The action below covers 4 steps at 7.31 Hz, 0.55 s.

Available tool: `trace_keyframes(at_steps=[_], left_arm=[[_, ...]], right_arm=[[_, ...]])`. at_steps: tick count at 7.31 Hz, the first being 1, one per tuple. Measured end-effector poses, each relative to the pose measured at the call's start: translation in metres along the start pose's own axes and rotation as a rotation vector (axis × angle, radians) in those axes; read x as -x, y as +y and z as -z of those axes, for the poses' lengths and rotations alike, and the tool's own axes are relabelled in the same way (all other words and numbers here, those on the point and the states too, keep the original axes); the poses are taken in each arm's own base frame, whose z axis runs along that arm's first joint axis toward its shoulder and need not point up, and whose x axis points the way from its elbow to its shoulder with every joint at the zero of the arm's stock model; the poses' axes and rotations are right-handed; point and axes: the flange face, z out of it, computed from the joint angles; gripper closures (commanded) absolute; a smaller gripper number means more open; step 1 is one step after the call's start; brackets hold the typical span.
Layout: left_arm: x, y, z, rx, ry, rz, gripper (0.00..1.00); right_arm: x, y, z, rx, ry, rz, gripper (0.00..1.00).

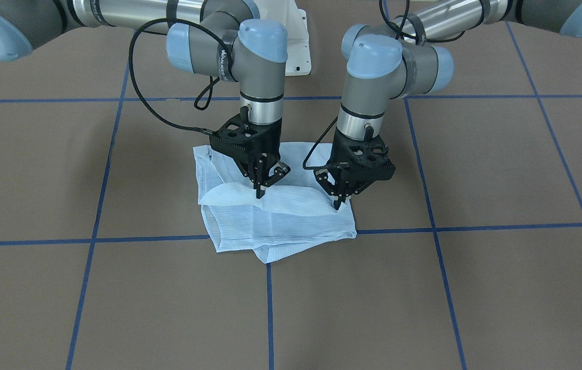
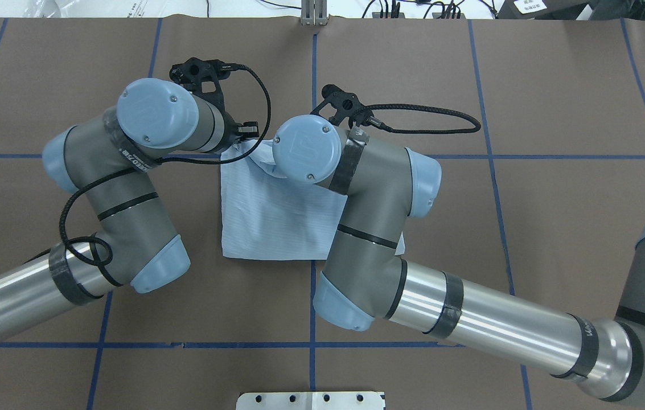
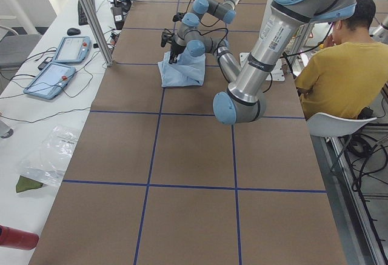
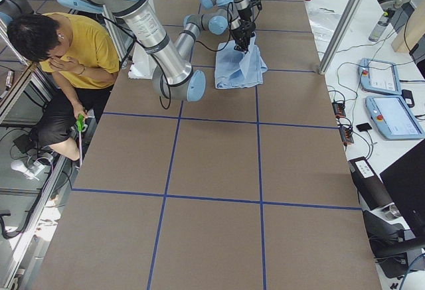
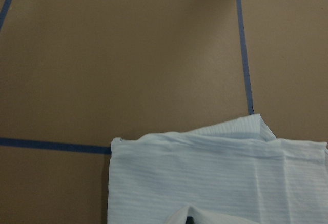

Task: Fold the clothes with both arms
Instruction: 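Lift the near edge with both grippers and fold it over the far half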

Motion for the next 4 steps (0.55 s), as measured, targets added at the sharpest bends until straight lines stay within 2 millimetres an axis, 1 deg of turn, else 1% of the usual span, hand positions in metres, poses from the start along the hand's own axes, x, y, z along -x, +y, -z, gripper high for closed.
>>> trace_keyframes(at_steps=[1,2,3,4], left_arm=[[0.009,-0.001,-0.025,0.000,-0.011,-0.012,0.64],[0.018,-0.002,-0.040,0.001,-0.022,-0.041,0.01],[0.027,-0.004,-0.047,-0.003,-0.023,-0.094,0.00],[0.035,-0.006,-0.048,-0.011,-0.011,-0.162,0.00]], right_arm=[[0.002,-0.007,-0.019,-0.008,-0.006,0.024,0.35],[0.005,-0.012,-0.031,-0.014,-0.013,0.054,0.00],[0.016,-0.020,-0.040,-0.023,-0.012,0.080,0.00],[0.035,-0.032,-0.043,-0.017,-0.006,0.091,0.00]])
